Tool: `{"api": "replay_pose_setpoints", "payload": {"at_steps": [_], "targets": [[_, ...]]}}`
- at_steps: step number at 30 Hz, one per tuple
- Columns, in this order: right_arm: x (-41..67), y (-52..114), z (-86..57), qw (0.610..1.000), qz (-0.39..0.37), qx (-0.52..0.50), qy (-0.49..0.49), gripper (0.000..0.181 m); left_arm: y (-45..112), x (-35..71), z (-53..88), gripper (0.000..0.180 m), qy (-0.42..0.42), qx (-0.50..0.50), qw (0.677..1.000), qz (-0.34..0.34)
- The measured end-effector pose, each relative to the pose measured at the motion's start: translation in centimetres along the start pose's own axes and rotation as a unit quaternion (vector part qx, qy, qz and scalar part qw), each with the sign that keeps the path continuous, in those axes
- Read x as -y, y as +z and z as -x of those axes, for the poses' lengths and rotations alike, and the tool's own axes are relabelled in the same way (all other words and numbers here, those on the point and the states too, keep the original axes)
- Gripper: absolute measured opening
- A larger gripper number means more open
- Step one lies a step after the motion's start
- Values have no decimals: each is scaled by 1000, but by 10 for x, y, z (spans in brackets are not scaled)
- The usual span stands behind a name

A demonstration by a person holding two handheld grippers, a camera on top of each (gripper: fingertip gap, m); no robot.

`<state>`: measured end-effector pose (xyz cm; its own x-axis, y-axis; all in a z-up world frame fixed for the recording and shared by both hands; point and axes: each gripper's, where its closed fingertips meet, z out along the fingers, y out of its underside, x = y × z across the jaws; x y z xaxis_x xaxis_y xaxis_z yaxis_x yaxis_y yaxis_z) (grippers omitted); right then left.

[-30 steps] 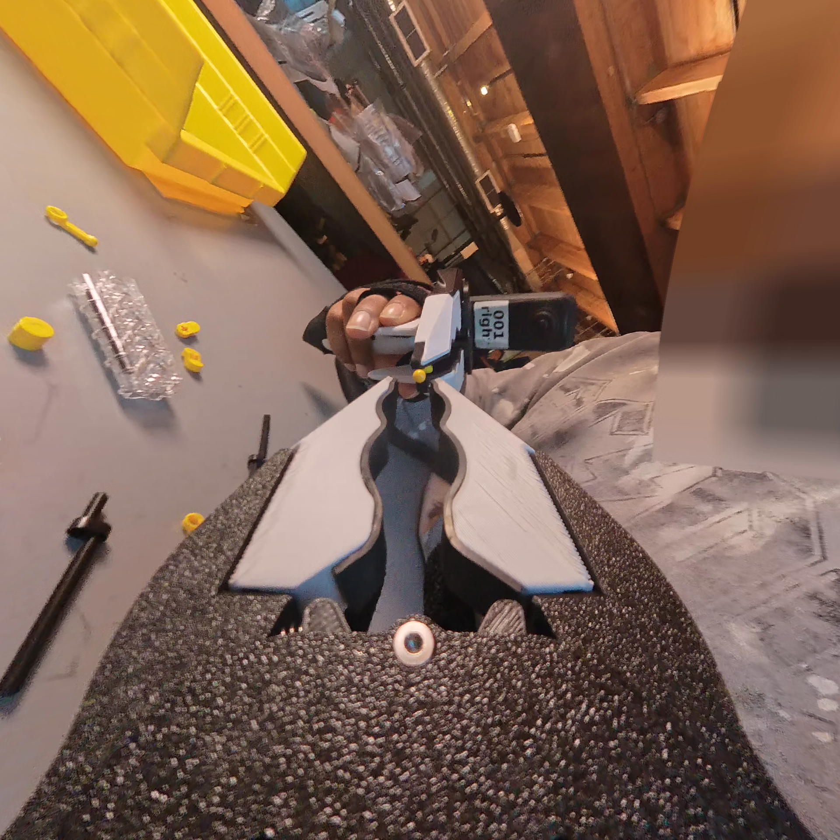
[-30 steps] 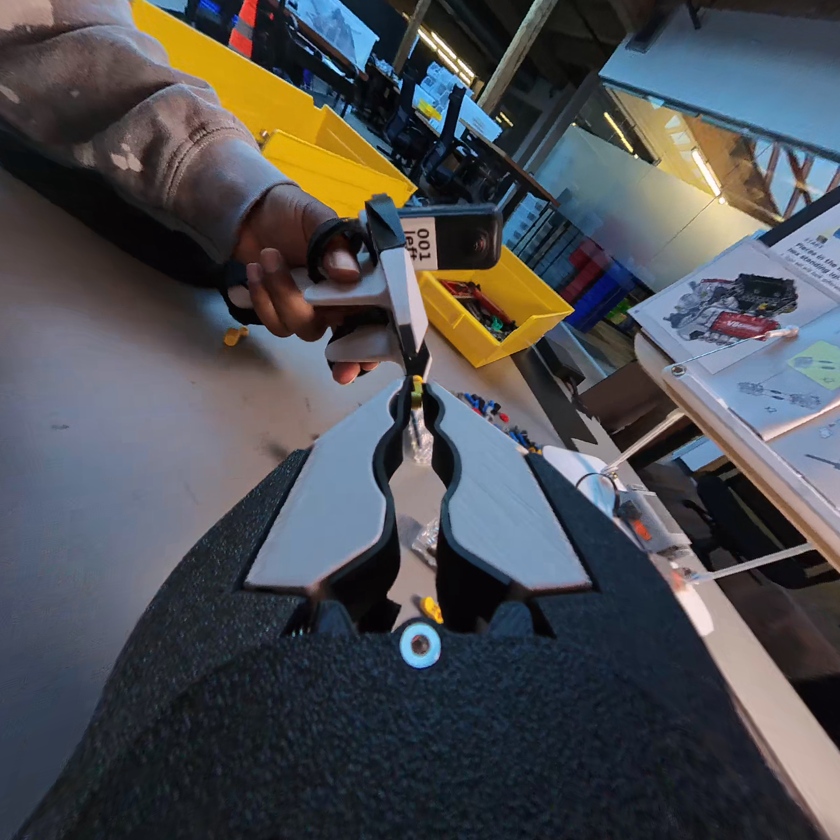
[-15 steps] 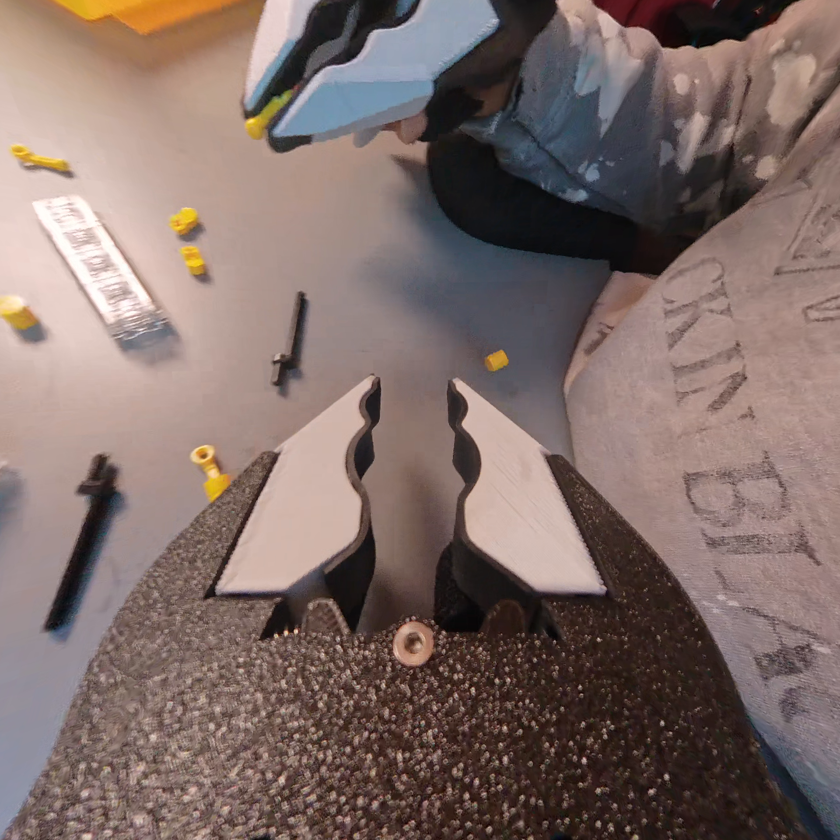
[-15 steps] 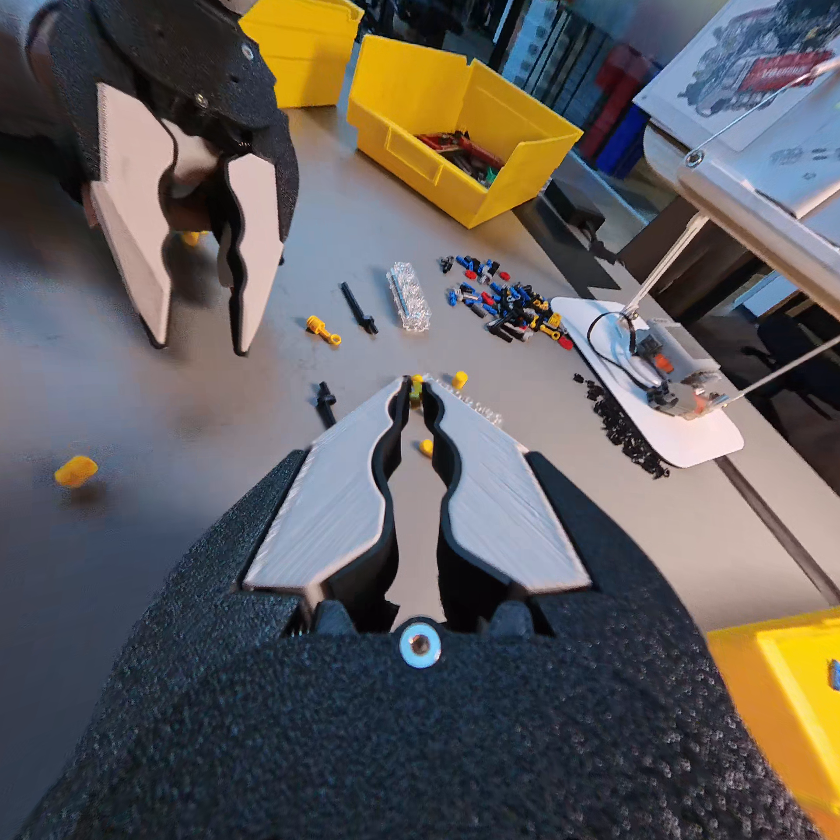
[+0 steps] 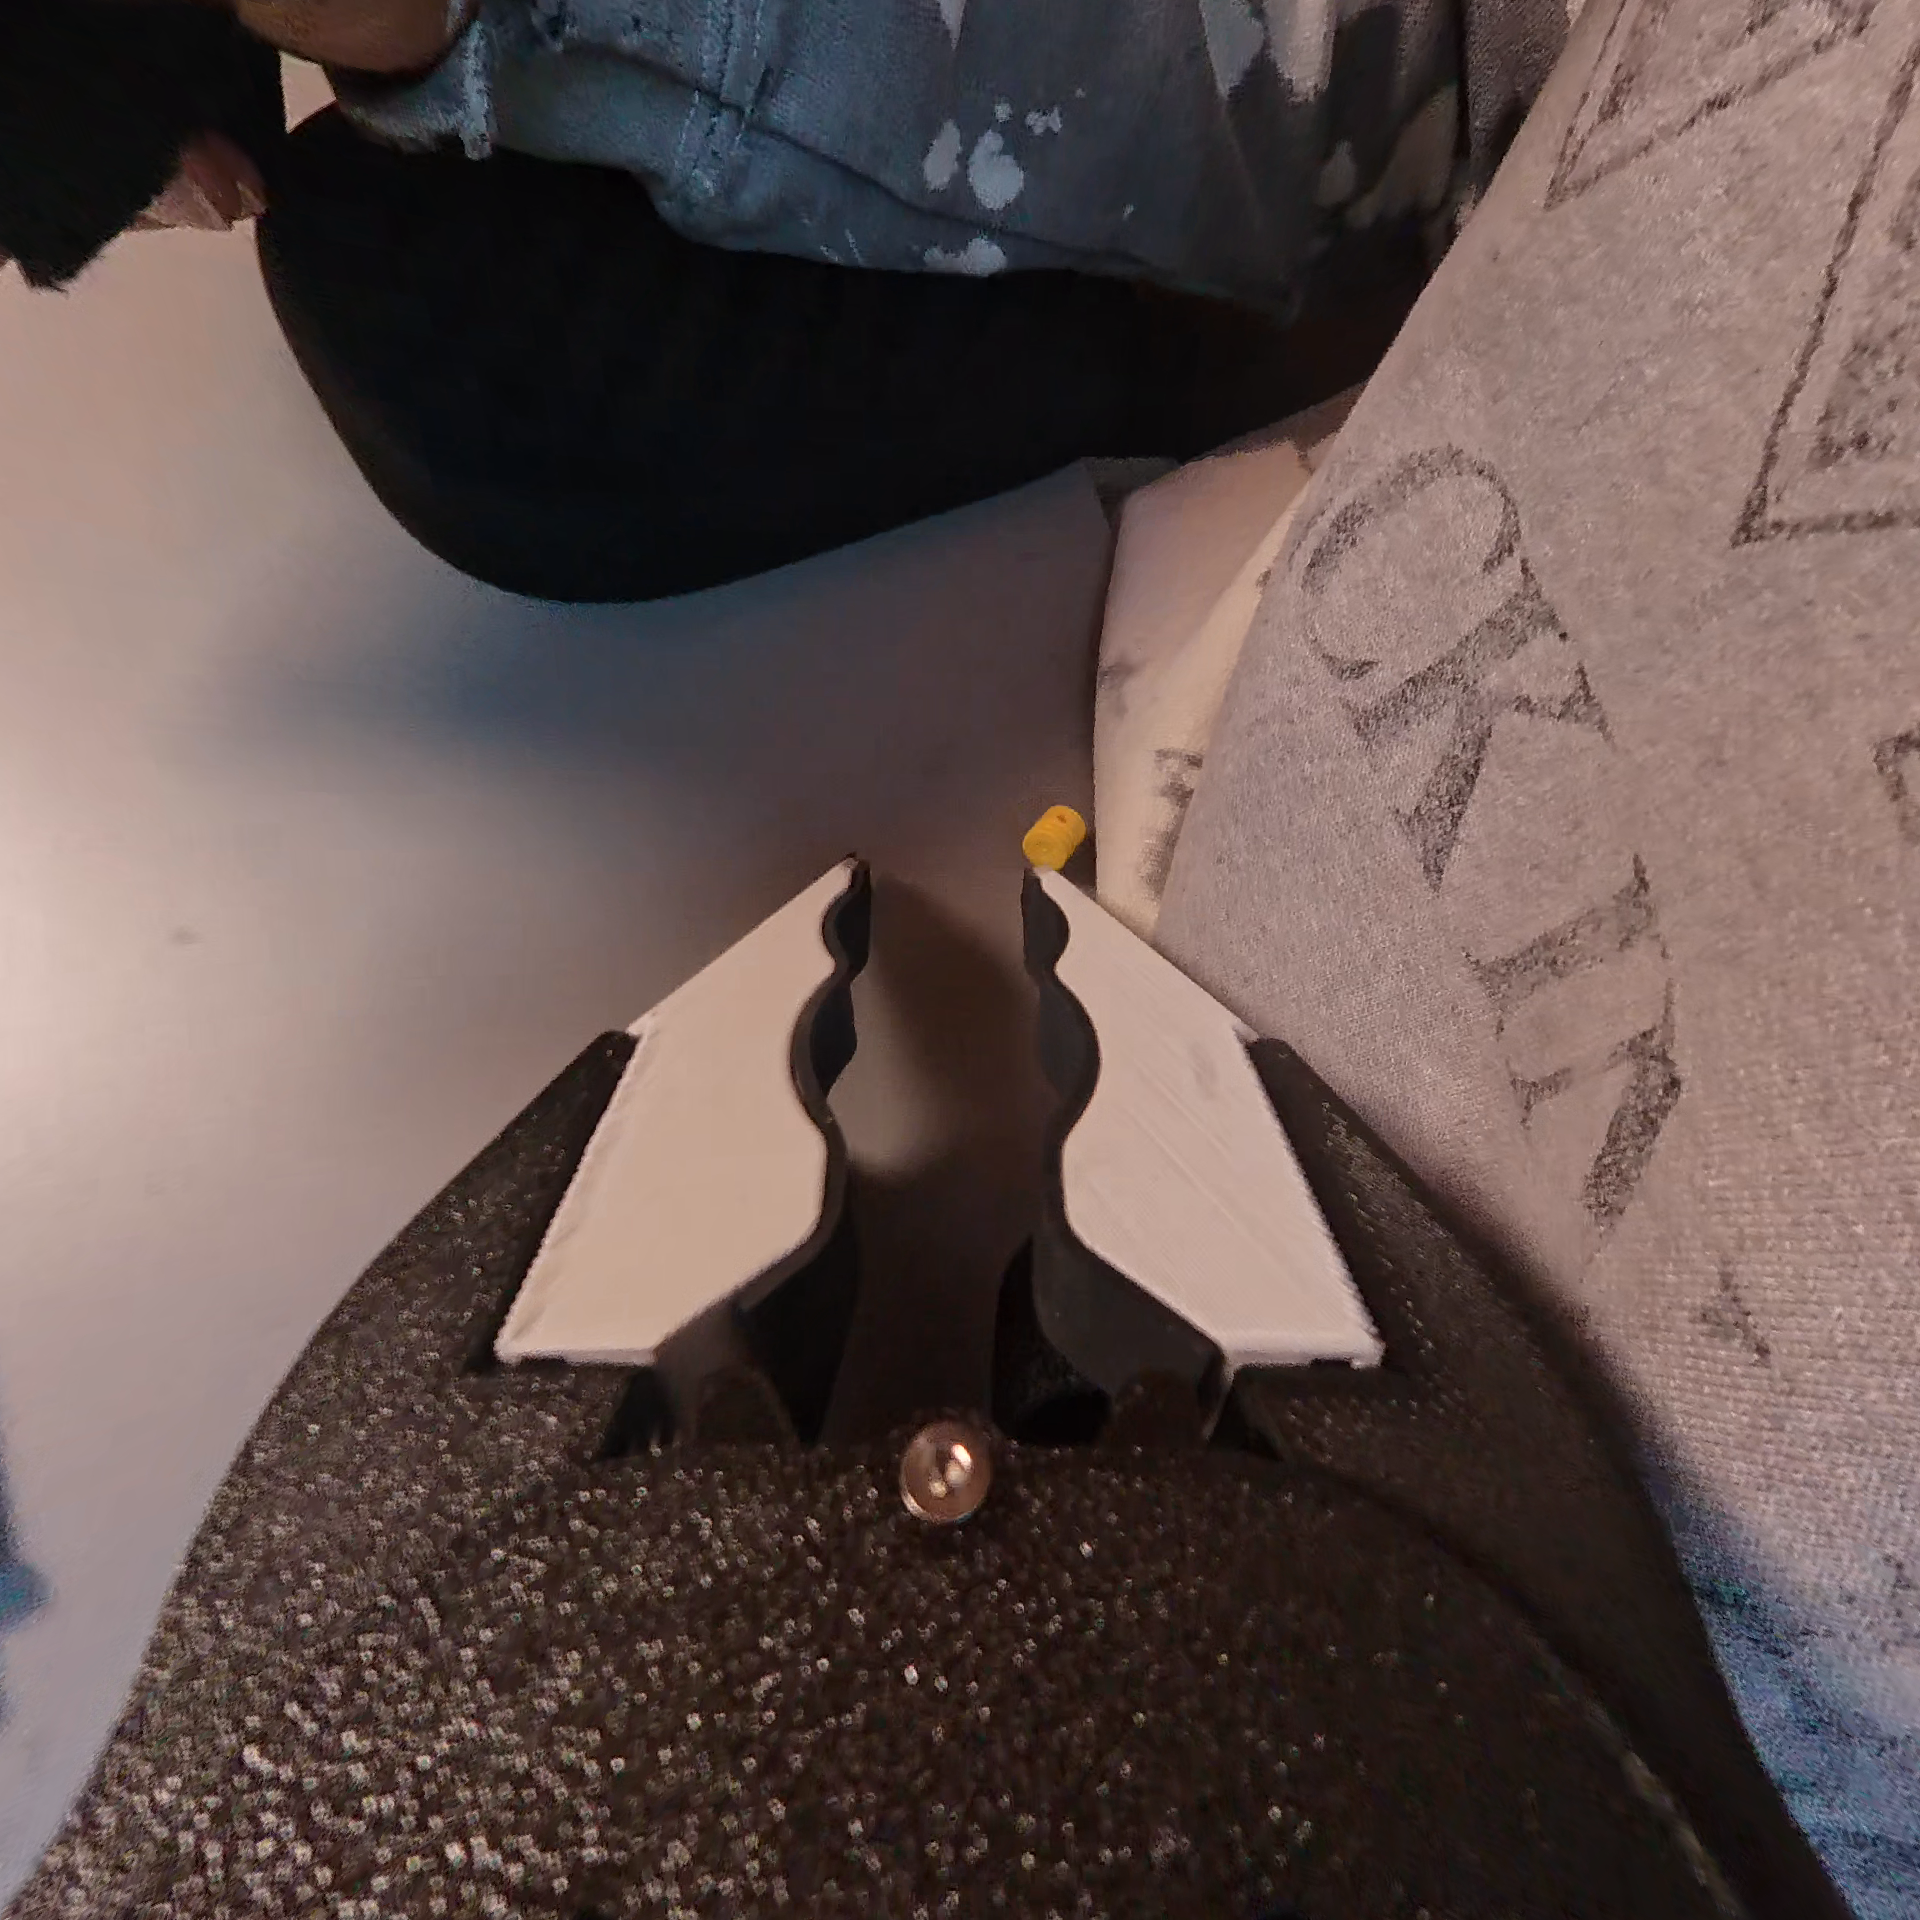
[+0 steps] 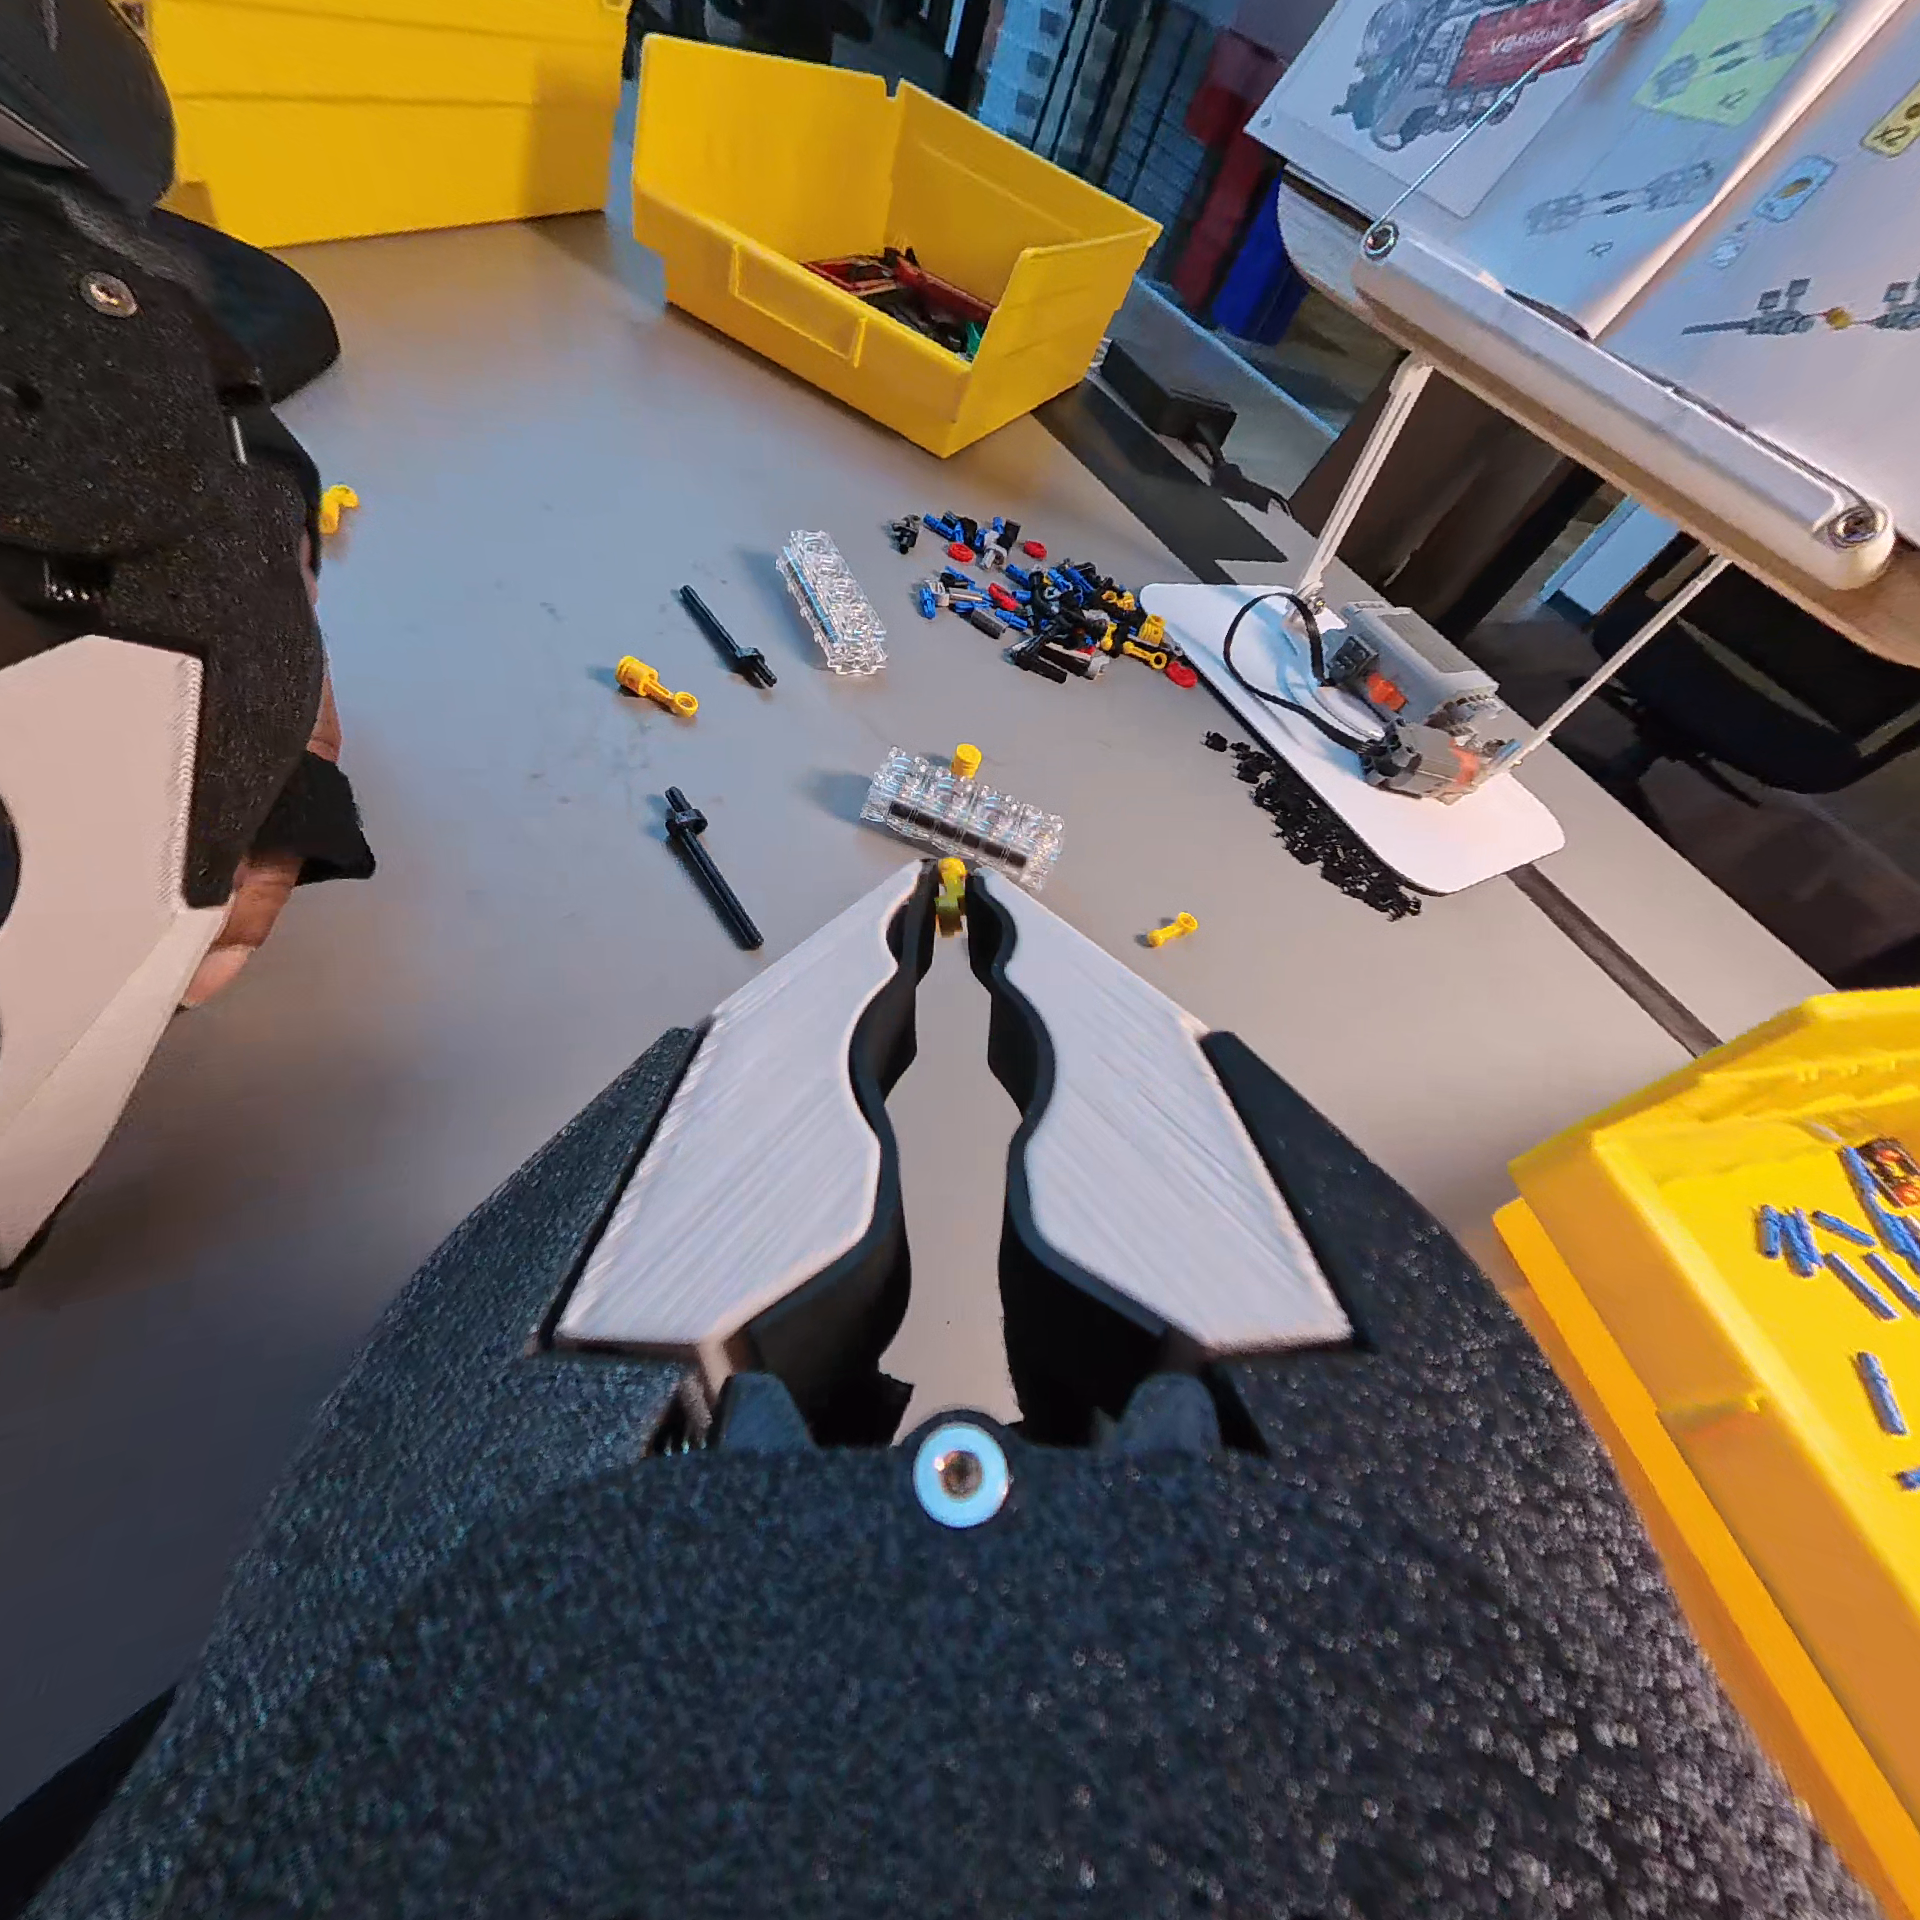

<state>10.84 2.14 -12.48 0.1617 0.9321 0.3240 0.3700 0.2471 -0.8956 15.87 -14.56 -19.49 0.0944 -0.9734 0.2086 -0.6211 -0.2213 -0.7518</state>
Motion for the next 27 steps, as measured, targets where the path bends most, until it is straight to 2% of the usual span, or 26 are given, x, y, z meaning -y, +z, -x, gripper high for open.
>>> {"api": "replay_pose_setpoints", "payload": {"at_steps": [4,12,13,17,20,27], "targets": [[-1,0,-3,1000,-4,-5,0,5,4,4,-10,26,19,-36,999,0],[-1,0,-1,1000,-9,-6,-8,5,11,-5,-24,13,81,-69,993,55],[-1,0,-1,1000,-9,-7,-10,5,12,-4,-22,7,87,-62,993,57],[1,-1,-1,1000,-12,-10,-14,5,10,-3,-10,7,92,-25,994,49],[1,-3,2,1000,-10,-5,-20,5,-4,-9,12,7,60,30,997,29],[-8,-5,44,992,45,110,-51,4,-42,-36,34,8,18,106,994,27]]}}
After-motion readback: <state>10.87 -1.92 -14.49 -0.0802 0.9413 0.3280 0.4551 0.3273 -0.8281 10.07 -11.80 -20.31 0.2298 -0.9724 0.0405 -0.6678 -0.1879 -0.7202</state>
